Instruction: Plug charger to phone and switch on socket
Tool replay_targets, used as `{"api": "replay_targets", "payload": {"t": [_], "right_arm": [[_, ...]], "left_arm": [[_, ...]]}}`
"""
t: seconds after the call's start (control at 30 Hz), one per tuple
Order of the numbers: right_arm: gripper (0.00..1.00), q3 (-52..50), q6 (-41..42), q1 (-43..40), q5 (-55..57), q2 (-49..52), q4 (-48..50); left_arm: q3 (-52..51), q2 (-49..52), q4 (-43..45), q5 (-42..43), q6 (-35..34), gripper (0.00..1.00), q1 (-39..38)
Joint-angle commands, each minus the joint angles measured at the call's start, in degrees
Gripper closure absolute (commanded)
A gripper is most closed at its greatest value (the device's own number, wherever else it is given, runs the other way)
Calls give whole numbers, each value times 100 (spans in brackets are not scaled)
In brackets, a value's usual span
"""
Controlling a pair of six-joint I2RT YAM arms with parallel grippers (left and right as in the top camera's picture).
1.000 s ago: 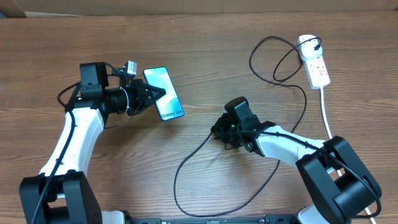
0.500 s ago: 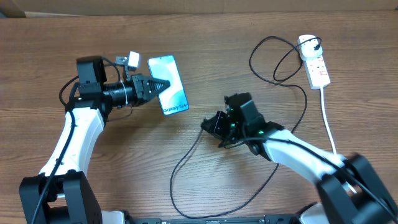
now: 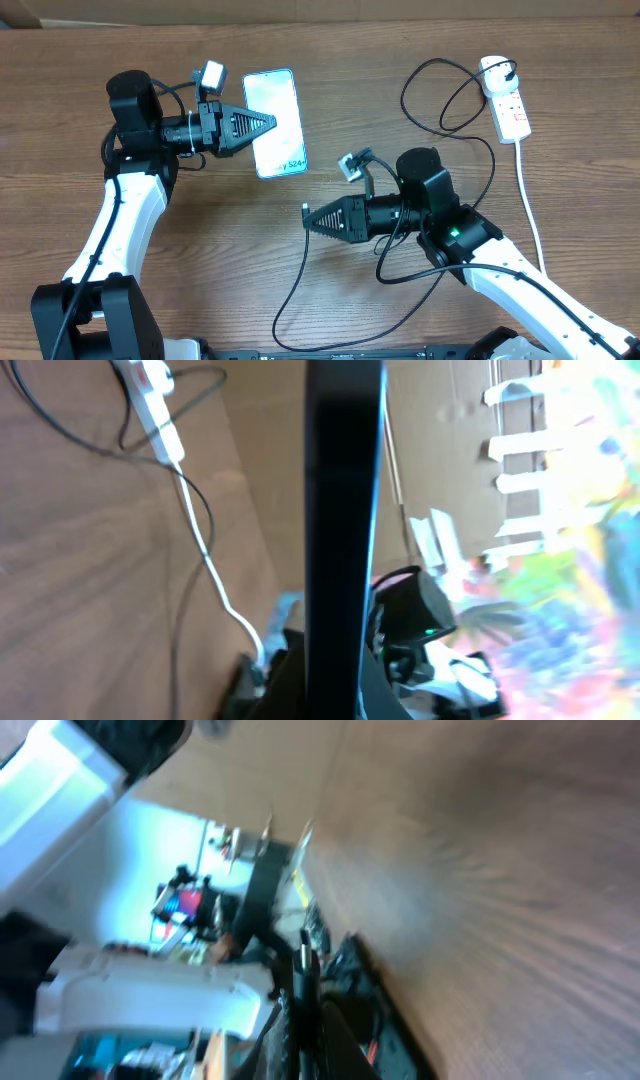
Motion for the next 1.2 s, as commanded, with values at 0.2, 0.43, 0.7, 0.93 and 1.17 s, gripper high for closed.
{"api": "replay_targets", "payload": {"t": [0.2, 0.43, 0.7, 0.93, 1.17], "right_arm": [[96, 15, 450, 101, -710, -63, 968], [96, 15, 741, 101, -450, -63, 1010], [96, 15, 1095, 98, -345, -63, 1276], [96, 15, 1344, 101, 11, -52, 1394], [96, 15, 1443, 101, 240, 2, 1480]], "left_arm": [[129, -120, 39, 337, -599, 96, -125], [129, -120, 42, 334, -597, 96, -286], [129, -120, 42, 334, -551, 96, -286], [129, -120, 39, 334, -553, 96, -289], [129, -120, -15, 334, -553, 96, -289]]}}
